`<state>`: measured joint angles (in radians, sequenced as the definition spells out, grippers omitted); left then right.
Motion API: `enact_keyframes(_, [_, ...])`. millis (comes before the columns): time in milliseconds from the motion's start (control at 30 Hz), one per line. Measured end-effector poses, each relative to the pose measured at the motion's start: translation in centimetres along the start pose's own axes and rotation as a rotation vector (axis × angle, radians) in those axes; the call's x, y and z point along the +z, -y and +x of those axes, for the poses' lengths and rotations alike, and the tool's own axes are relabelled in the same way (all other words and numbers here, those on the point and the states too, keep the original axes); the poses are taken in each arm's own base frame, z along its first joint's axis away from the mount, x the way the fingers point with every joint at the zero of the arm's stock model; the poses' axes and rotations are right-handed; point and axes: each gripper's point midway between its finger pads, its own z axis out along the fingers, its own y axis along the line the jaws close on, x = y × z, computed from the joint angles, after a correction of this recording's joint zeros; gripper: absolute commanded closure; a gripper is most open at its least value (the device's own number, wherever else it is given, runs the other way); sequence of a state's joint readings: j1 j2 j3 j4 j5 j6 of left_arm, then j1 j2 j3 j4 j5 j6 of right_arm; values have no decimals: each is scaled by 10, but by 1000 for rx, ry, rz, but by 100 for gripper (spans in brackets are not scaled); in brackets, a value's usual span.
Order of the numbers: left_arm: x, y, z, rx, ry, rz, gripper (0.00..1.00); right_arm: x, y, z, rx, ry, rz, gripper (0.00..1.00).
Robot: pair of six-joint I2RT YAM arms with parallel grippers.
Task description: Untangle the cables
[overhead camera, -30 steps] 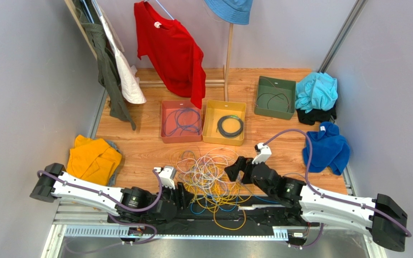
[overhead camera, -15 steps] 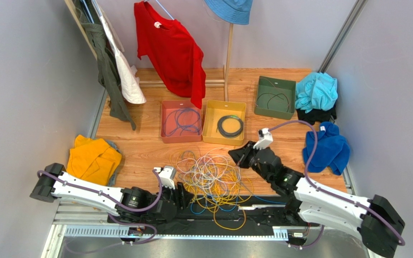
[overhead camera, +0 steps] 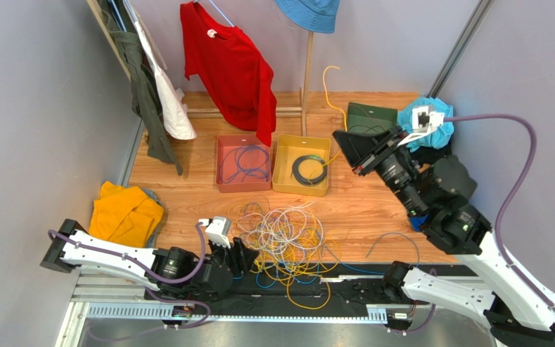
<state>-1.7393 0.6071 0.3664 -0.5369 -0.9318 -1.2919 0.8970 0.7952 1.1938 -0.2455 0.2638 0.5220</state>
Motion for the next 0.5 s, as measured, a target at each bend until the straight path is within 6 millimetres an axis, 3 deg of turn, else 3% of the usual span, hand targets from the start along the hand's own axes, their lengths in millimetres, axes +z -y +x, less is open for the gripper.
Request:
enact_keyframes(100, [-1, -2, -5, -3, 15, -4, 41, 10, -17, -32, -53, 32, -3, 100])
enact_keyframes(333, [-3, -6, -7, -2, 19, -9, 40, 45, -47, -80, -174, 76, 9, 100])
enact_keyframes(500, [-2, -6, -11, 25, 42, -7, 25, 61, -70, -119, -231, 144, -8, 100])
